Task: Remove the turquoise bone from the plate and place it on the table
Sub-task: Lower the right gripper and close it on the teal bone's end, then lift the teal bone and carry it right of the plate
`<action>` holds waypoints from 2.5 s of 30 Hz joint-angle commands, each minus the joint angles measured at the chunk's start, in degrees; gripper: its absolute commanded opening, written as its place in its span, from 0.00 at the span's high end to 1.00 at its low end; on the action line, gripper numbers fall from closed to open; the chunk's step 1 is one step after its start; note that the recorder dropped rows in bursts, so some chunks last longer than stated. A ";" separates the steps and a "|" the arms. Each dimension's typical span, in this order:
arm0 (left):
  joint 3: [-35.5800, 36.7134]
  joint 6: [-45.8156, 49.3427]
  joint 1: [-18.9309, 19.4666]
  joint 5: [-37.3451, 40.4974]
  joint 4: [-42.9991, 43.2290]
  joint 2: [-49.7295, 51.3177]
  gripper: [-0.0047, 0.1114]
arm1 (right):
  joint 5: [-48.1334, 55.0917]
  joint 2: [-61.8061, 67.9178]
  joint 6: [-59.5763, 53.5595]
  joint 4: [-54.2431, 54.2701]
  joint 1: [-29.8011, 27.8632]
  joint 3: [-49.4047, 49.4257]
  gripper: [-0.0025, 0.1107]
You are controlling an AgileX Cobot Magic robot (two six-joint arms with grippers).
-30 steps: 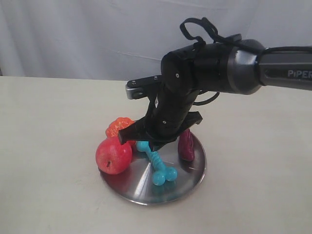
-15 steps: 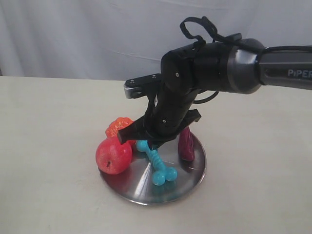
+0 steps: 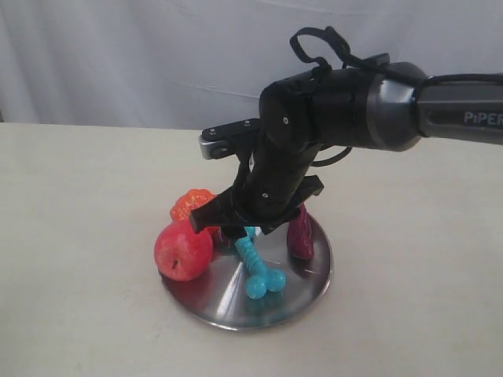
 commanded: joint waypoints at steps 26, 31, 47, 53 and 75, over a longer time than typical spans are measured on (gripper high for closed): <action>0.15 -0.11 -0.30 -0.31 0.08 -0.07 0.96 | -8.82 9.35 -0.18 -8.16 -0.20 -0.26 0.48; 0.15 -0.11 -0.30 -0.31 0.08 -0.07 0.96 | -8.92 11.00 0.31 -8.16 -0.20 -0.26 0.48; 0.15 -0.11 -0.30 -0.31 0.08 -0.07 0.96 | -10.12 12.21 3.47 -8.16 -0.20 -0.26 0.98; 0.15 -0.11 -0.30 -0.31 0.08 -0.07 0.96 | -10.12 12.10 3.47 -8.16 -0.20 -0.26 0.98; 0.15 -0.11 -0.30 -0.31 0.08 -0.07 0.96 | 10.49 1.11 3.67 -4.99 -0.09 -11.17 0.98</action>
